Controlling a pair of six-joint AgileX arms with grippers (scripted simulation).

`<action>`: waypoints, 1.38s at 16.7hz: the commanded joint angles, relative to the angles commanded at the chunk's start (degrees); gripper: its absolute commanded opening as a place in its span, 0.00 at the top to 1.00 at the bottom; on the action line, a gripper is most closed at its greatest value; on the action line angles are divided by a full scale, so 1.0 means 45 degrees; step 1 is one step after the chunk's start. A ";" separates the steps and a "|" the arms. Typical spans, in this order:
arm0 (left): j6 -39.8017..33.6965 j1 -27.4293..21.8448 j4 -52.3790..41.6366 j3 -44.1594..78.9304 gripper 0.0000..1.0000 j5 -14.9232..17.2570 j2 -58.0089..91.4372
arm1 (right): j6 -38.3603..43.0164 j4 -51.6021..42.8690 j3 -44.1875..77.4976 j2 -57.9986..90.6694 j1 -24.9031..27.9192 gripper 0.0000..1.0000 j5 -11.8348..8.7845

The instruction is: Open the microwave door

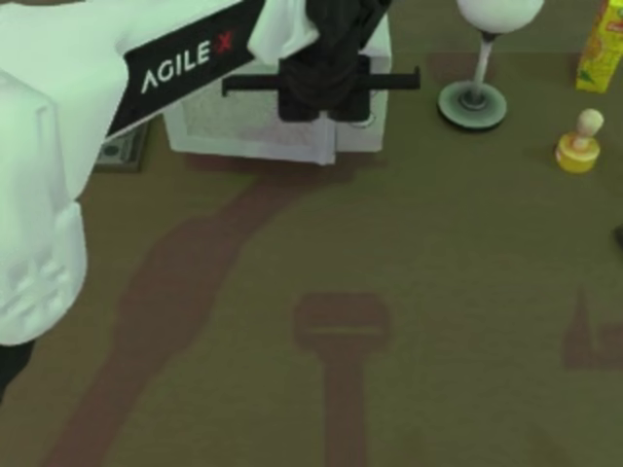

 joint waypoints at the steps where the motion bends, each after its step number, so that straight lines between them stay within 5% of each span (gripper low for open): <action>1: 0.0000 0.0000 0.0000 0.0000 1.00 0.0000 0.0000 | 0.0000 0.0000 0.0000 0.0000 0.0000 0.00 0.0000; 23: 0.0880 0.0060 0.0869 -0.1583 1.00 0.0409 -0.0952 | 0.0000 0.0000 0.0000 0.0000 0.0000 0.00 0.0000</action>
